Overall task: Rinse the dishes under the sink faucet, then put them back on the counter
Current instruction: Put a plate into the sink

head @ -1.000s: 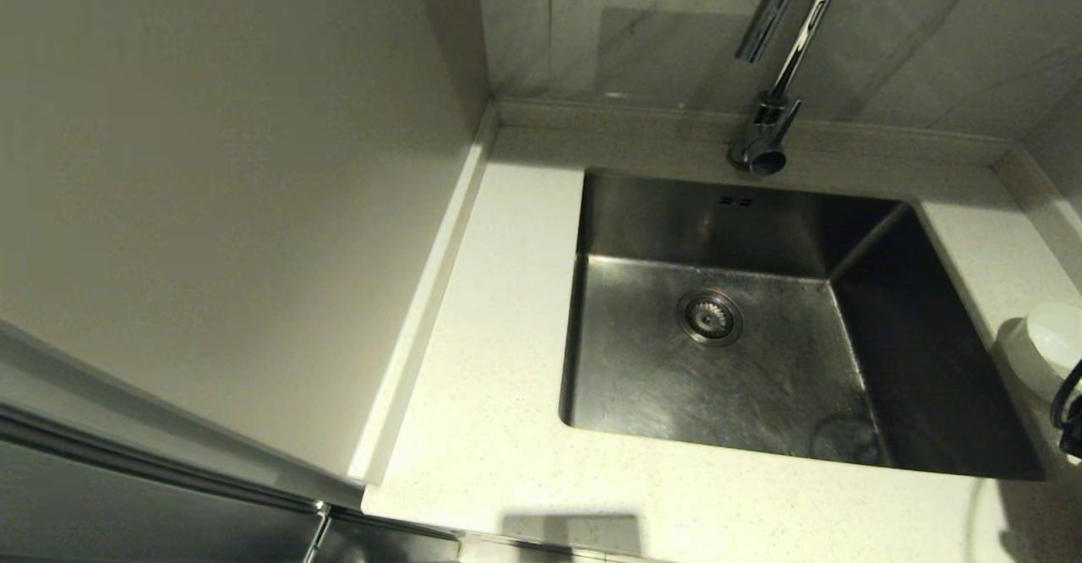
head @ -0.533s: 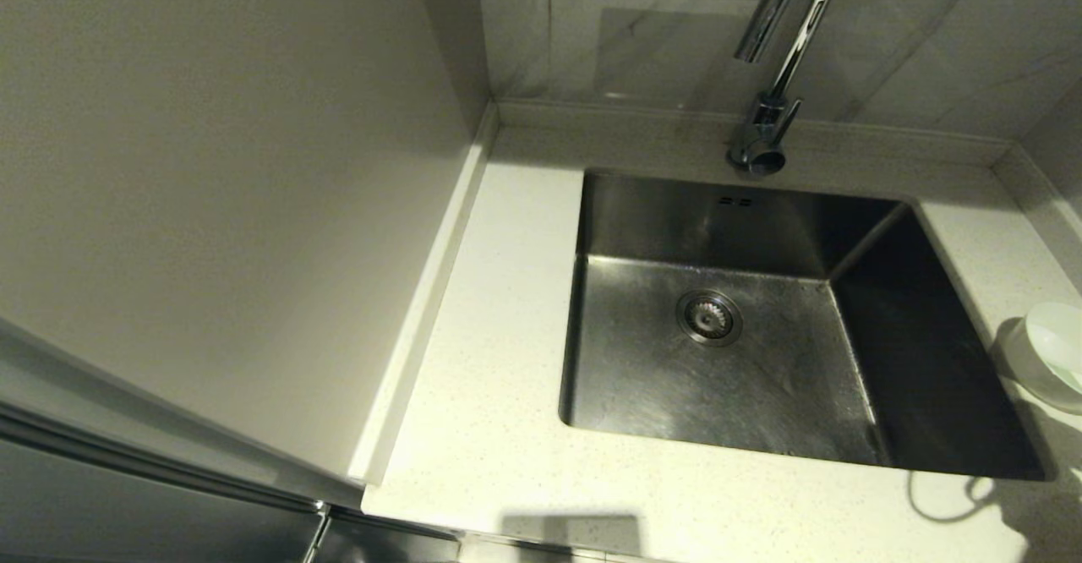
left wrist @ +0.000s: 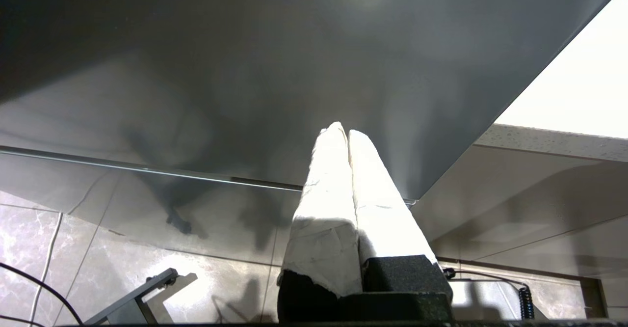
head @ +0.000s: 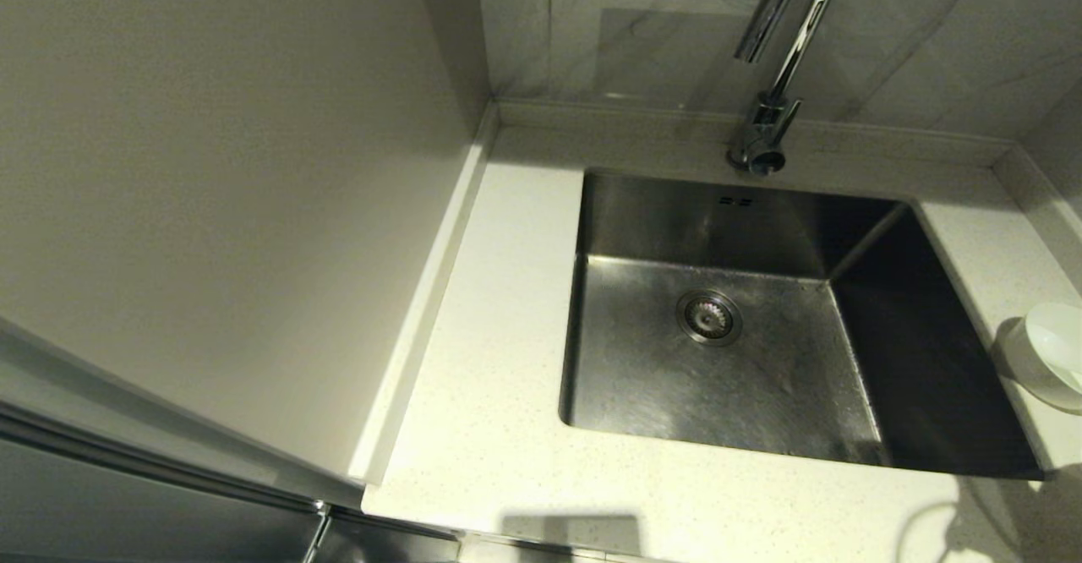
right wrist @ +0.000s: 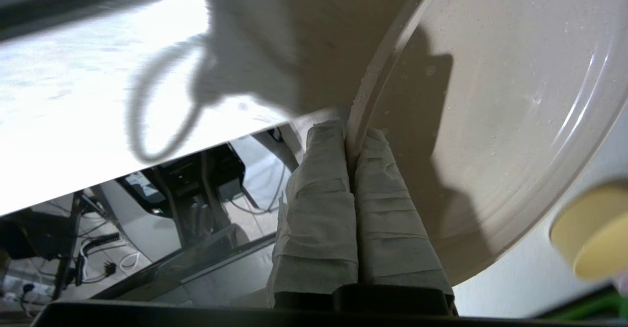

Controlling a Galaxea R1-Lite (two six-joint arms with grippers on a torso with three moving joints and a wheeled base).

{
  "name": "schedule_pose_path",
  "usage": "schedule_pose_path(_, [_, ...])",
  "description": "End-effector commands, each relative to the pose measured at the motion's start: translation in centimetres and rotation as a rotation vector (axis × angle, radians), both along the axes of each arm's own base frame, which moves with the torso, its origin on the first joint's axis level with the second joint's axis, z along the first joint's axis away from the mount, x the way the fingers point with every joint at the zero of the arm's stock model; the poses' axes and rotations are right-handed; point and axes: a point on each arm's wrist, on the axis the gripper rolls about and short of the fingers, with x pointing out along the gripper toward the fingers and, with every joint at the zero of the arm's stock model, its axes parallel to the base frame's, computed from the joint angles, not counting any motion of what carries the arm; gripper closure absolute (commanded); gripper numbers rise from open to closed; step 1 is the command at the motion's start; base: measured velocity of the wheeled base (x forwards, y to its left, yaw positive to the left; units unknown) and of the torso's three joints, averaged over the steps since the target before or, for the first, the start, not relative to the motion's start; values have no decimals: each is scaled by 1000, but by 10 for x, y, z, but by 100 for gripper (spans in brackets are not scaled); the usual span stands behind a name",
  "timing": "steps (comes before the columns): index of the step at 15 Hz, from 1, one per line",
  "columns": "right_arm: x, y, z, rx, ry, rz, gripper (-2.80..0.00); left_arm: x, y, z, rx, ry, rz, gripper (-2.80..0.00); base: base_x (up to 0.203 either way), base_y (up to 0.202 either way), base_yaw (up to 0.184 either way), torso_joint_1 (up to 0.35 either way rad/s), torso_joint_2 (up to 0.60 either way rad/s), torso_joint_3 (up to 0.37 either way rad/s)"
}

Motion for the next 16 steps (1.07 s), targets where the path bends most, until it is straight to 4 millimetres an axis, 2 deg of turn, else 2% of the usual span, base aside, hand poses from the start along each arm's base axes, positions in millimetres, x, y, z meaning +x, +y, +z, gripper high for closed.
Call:
schedule_pose_path(1, [3,11,12,-8,-44,91,0,0,0,0,0,-3,0,0,0,0,0,0,0,0])
schedule_pose_path(5, [25,32,28,-172,-52,293,0,0,0,0,0,-3,0,0,0,0,0,0,0,0])
schedule_pose_path(9, [60,65,37,-316,-94,485,0,0,0,0,0,-3,0,0,0,0,0,0,0,0])
schedule_pose_path(12, [75,98,34,-396,-109,626,0,0,0,0,0,-3,0,0,0,0,0,0,0,0])
schedule_pose_path(16, [103,127,17,-491,-117,706,0,0,0,0,0,-3,0,0,0,0,0,0,0,0])
